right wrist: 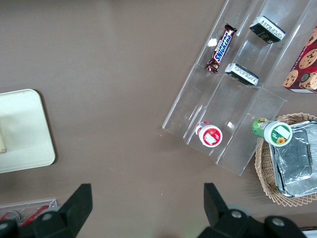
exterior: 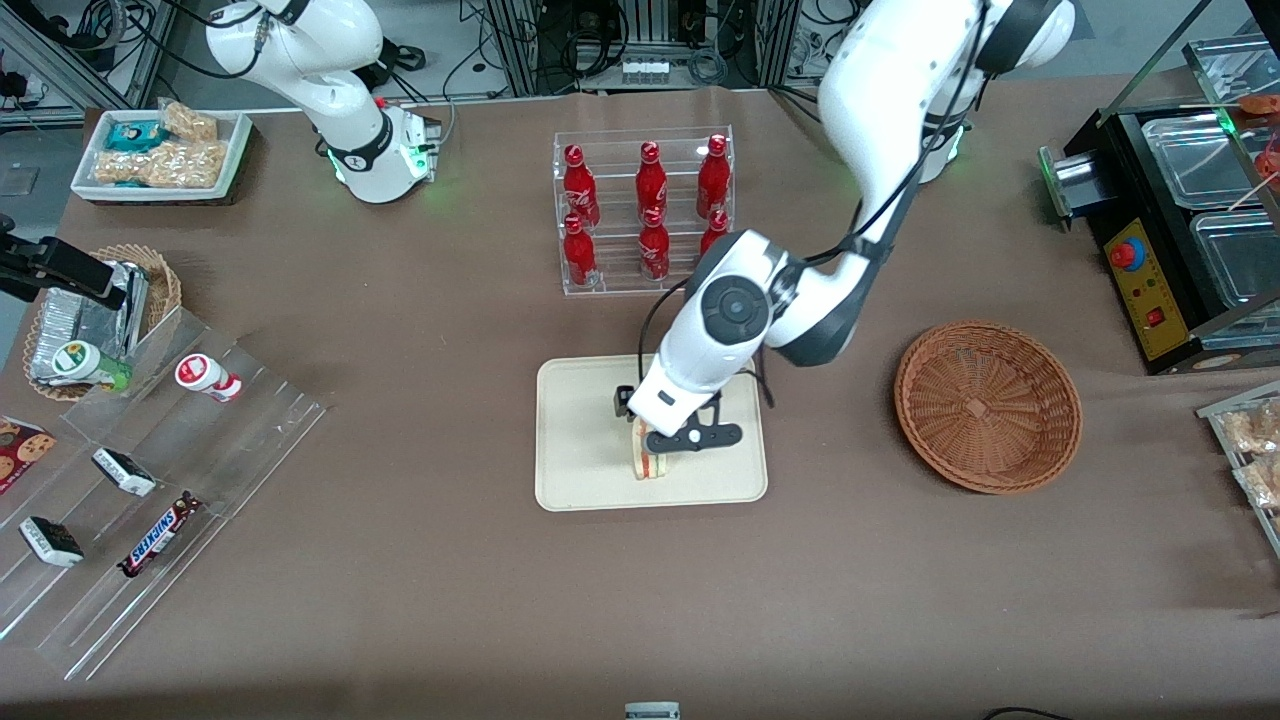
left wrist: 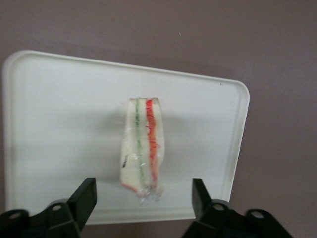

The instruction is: Place sandwich from basket to tray

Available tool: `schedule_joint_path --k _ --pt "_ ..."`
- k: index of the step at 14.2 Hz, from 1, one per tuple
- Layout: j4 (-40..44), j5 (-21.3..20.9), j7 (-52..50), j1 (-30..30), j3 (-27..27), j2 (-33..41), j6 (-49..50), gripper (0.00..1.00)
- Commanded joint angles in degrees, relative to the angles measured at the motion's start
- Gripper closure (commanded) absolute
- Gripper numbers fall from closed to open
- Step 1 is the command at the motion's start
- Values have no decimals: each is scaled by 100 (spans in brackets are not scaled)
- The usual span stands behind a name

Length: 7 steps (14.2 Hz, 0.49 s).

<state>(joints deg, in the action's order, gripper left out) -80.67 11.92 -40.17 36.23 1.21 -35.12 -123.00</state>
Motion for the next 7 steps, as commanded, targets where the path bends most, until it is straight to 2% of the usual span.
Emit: schedule_joint_path --k 1,3,5,7 --pt "-195 -503 36 -63 -243 724 845 0" --pt "-334 -558 97 -439 -349 1032 1295 0" --pt "-702 -611 228 -730 -367 1278 1332 0" --pt "-958 -620 910 -1177 -367 1489 1375 0"
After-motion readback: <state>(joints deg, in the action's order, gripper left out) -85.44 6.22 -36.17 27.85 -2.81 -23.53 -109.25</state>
